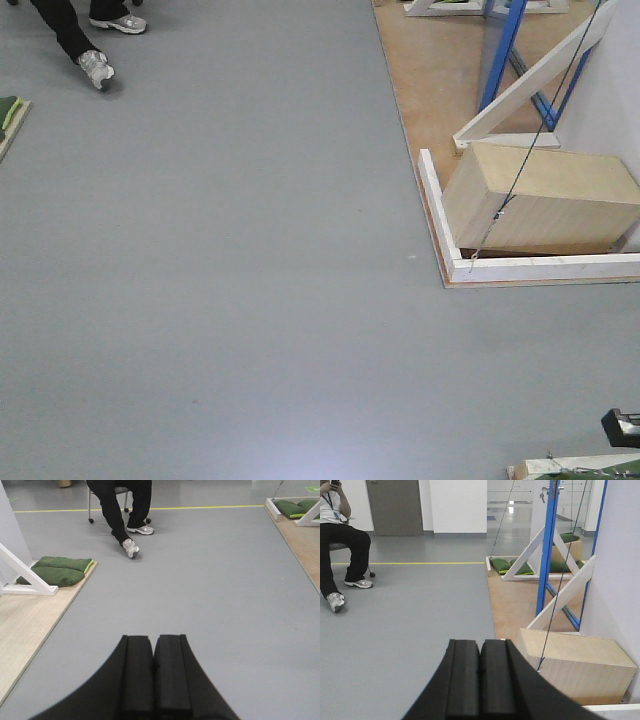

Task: Move to blue door and open it
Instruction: 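Drive the base forward toward the blue door beside the wooden platform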

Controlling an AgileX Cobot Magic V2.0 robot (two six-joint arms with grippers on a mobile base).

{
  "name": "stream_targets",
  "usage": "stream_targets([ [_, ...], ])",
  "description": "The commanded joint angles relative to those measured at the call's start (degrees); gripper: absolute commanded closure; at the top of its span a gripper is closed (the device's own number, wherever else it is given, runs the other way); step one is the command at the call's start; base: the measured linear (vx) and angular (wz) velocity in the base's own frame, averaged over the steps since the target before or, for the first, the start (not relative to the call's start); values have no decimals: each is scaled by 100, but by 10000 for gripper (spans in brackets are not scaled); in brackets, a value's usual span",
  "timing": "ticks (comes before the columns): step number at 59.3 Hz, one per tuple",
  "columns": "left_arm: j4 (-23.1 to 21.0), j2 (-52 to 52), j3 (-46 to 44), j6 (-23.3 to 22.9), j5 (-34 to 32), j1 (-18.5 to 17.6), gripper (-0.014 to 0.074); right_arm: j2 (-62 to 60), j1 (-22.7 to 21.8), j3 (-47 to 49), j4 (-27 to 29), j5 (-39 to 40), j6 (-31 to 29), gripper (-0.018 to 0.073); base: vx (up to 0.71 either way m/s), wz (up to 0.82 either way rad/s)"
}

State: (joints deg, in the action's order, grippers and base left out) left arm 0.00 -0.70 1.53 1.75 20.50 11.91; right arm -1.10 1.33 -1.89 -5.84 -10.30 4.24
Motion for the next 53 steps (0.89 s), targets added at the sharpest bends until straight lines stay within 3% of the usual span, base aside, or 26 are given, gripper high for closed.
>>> stream_targets([
  [1,0,-98,33,-18,-440,-36,526,-37,-38,-91,-19,485,-29,557,0,0],
  [53,0,-98,33,-18,-440,-36,526,-51,-43,-91,-4,470,-29,557,7,1],
])
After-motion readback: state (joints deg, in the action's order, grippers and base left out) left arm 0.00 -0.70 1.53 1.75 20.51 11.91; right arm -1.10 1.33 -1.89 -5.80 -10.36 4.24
